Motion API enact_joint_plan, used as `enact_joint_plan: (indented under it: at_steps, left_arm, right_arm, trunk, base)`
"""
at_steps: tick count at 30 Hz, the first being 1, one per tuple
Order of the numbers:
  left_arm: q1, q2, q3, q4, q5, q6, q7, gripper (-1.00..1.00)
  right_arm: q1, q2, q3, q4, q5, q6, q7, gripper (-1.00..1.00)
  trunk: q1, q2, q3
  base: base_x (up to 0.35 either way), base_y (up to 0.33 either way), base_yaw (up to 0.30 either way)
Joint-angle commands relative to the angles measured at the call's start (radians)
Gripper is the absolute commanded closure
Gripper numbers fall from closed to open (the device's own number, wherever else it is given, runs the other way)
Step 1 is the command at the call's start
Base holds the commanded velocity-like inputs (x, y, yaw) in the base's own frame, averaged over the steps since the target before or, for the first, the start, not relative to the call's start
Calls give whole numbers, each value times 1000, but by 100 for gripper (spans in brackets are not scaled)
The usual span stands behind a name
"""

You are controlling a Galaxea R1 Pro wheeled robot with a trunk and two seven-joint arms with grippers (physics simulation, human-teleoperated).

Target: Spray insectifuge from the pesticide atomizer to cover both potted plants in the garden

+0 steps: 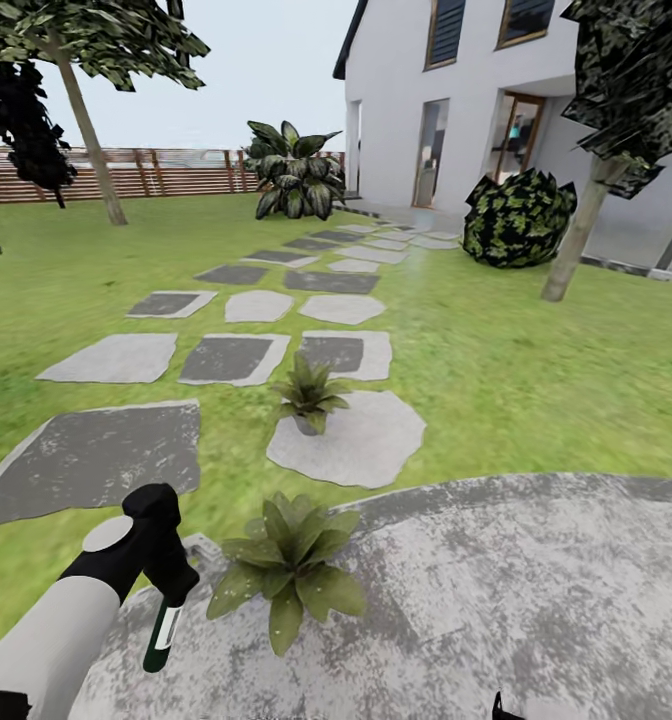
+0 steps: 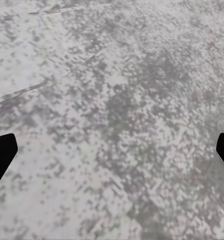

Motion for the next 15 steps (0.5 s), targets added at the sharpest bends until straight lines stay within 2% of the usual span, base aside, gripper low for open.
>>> enact_joint_plan:
  at_steps: [1,5,9,12,15]
  left_arm:
    - [-3,1,-3,-1,-9,11,-10,100]
    - [-13,2,-2,-1,-11,14,-11,100]
    - [-20,1,-3,0,-12,17,-11,100]
    - [-20,0,-2,1,-12,17,-11,100]
    - [-20,-1,-3,1,-12,18,-11,100]
  right_arm:
    - [0,0,-7,1,11,-2,-4,-100]
    - [0,0,-7,1,11,-2,-4,-100]
    - [-1,0,-7,0,11,-2,-4,-100]
    - [0,0,-7,1,11,-3,-4,-100]
    - [0,0,-7,1,11,-3,-4,-100]
  trunk:
    - [0,0,-1]
    - [0,0,-1]
    - [0,0,-1]
    - [0,0,-1]
    - [0,0,-1]
  base:
    - [-52,-276,277]
    - [39,-222,129]
    - [206,64,51]
    - [48,18,220]
    - [5,-131,272]
